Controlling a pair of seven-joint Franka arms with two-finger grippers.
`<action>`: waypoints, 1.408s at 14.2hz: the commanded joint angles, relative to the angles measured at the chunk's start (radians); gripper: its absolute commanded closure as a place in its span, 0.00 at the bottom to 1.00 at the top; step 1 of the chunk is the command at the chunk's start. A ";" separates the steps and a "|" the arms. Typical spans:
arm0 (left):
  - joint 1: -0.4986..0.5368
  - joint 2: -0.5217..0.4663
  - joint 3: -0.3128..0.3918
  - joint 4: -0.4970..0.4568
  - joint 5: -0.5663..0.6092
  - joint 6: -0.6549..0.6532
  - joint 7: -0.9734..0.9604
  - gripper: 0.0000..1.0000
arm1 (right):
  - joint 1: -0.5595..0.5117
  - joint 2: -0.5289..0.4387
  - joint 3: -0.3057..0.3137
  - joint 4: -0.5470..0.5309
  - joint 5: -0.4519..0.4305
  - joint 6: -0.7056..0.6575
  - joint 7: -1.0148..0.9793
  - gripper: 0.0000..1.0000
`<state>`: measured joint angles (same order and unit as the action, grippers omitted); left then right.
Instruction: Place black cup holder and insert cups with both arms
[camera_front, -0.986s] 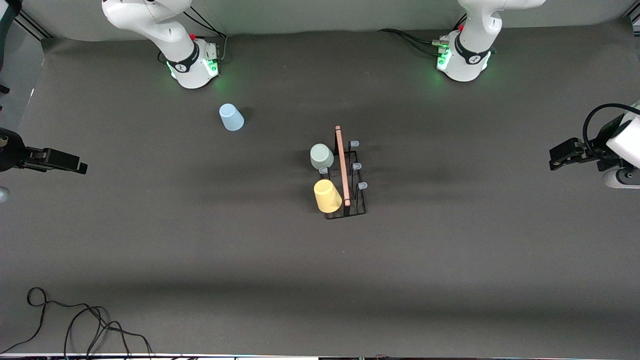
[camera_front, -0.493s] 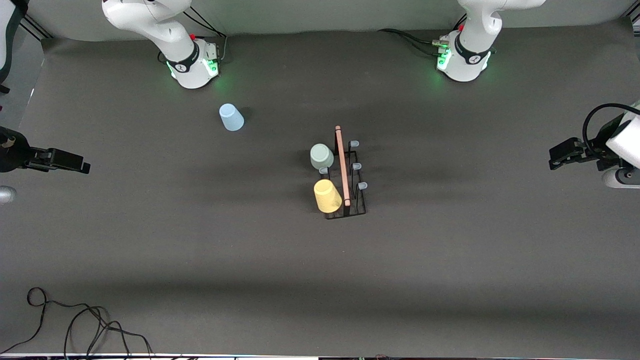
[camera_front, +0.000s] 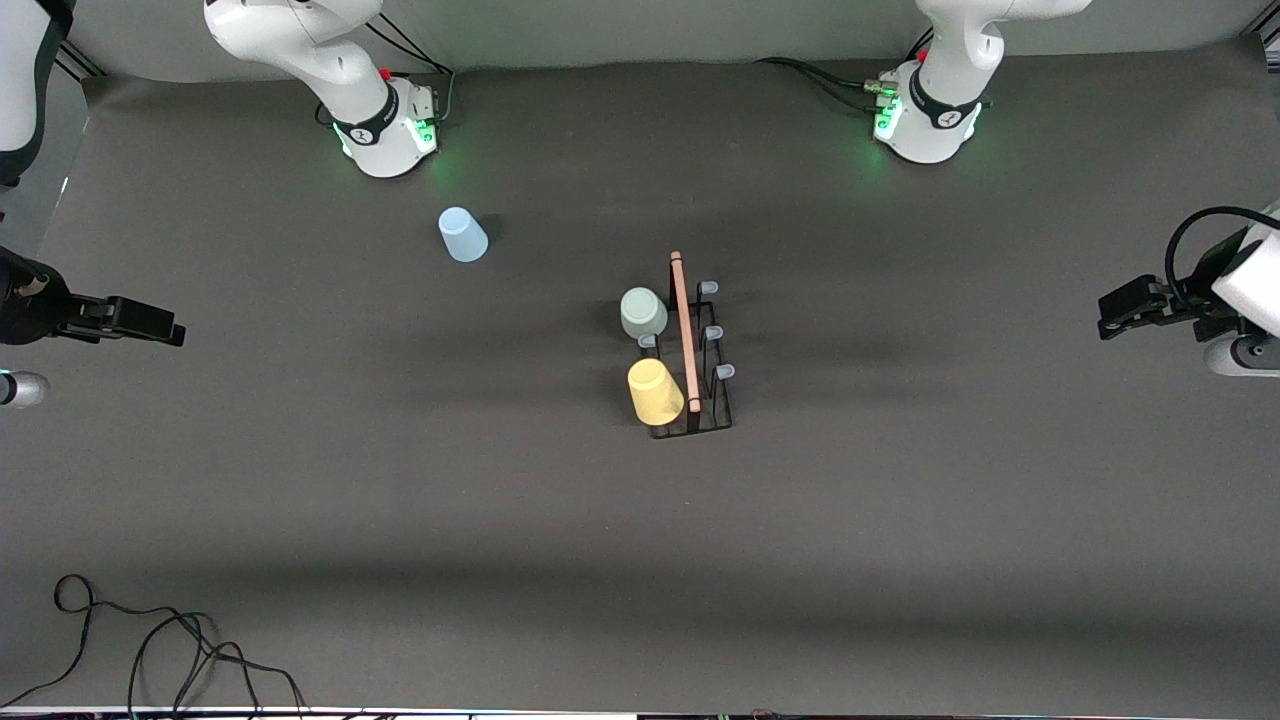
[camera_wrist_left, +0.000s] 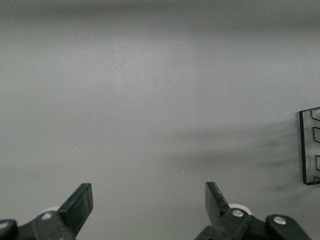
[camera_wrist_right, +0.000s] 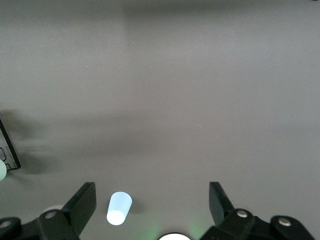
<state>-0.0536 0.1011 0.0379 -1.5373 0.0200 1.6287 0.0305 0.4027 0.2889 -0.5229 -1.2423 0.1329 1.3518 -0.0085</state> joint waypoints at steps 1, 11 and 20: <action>0.000 -0.009 -0.001 -0.001 -0.002 -0.010 -0.004 0.00 | -0.060 -0.046 0.055 -0.040 -0.027 0.001 -0.018 0.00; 0.000 -0.003 -0.001 0.006 -0.002 -0.006 -0.003 0.00 | -0.300 -0.304 0.356 -0.397 -0.111 0.203 -0.014 0.00; 0.000 0.002 -0.001 0.006 -0.003 0.000 -0.001 0.00 | -0.344 -0.326 0.468 -0.416 -0.234 0.366 -0.048 0.00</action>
<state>-0.0536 0.1033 0.0377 -1.5364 0.0200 1.6290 0.0304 0.0820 -0.0384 -0.0684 -1.6707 -0.0882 1.7063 -0.0248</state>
